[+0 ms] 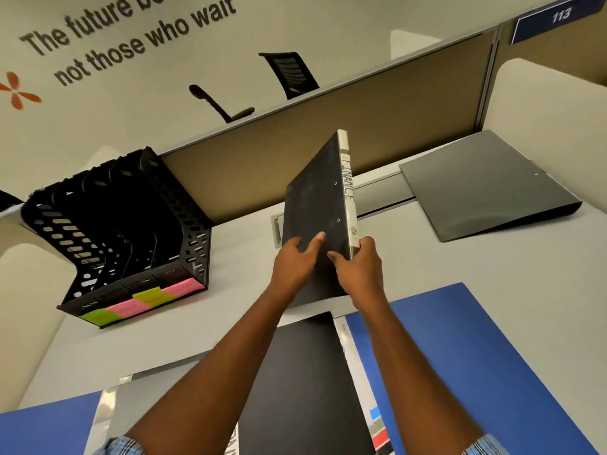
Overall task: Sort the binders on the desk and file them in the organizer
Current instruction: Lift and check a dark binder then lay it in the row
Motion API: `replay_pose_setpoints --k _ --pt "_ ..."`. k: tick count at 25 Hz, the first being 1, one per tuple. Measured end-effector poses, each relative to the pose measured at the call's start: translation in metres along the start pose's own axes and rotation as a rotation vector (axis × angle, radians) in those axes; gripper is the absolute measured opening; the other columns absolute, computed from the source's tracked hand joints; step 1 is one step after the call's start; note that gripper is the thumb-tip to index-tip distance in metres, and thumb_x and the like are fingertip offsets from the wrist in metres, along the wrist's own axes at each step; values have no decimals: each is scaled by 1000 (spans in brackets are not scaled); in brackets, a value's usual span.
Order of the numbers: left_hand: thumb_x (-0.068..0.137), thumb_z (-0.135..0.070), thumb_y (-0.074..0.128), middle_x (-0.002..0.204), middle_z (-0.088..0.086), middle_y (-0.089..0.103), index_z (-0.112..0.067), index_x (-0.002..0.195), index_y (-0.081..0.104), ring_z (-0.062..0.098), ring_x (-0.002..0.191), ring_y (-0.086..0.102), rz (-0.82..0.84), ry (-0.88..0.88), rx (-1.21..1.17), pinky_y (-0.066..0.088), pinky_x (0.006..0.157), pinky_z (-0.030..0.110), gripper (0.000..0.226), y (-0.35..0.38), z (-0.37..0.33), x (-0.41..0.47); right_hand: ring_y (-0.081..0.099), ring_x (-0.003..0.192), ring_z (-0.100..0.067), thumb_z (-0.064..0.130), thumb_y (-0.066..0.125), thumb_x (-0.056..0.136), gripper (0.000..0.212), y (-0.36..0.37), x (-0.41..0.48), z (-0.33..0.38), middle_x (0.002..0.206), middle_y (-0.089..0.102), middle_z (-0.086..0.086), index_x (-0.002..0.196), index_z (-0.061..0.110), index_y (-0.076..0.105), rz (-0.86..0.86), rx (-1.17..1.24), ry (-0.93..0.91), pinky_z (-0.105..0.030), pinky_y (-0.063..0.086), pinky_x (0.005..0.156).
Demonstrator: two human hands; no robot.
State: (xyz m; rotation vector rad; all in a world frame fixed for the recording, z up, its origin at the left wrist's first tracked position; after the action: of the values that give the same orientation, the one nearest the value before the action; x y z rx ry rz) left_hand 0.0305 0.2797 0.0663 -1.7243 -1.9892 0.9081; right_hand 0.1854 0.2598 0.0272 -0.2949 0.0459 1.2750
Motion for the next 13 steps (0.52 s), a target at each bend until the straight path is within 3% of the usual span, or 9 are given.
replay_pose_setpoints --k 3,5,8,13 --pt "74 -65 62 124 -2 57 -17 131 47 20 112 56 29 40 -111 48 77 21 77 -7 -38 -16 64 100 -33 24 65 90 36 0 -35 37 114 64 -13 115 11 42 -34 -60 -162 -37 54 78" --pt "64 -64 71 110 -6 57 -19 126 47 17 103 59 34 70 -137 50 70 18 81 -12 -56 -29 66 98 -30 23 58 94 34 -1 -54 57 111 67 -10 122 12 43 -53 -91 -250 -38 54 78" --pt "62 -62 75 108 -3 58 -18 123 45 18 98 58 -34 46 -117 53 79 30 80 -28 -67 -42 66 97 -29 23 55 95 35 -4 -74 73 111 68 -9 125 10 44 -66 -107 -328 -39 54 79" --pt "66 -54 77 111 1 60 -13 123 43 22 102 60 -79 1 -112 53 82 33 78 -43 -72 -64 67 93 -28 23 53 96 27 -10 -105 82 108 68 -9 118 9 45 -45 -153 -383 -38 54 77"
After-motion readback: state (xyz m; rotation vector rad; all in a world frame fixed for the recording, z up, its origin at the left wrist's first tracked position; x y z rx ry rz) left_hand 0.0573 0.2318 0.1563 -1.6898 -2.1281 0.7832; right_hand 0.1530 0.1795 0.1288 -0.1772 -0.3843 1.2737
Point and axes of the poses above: each hand's wrist, its own x-axis towards the middle knuckle, its own y-axis out of the palm, z = x × y, the point moved 9 cm from there along x, towards the middle knuckle
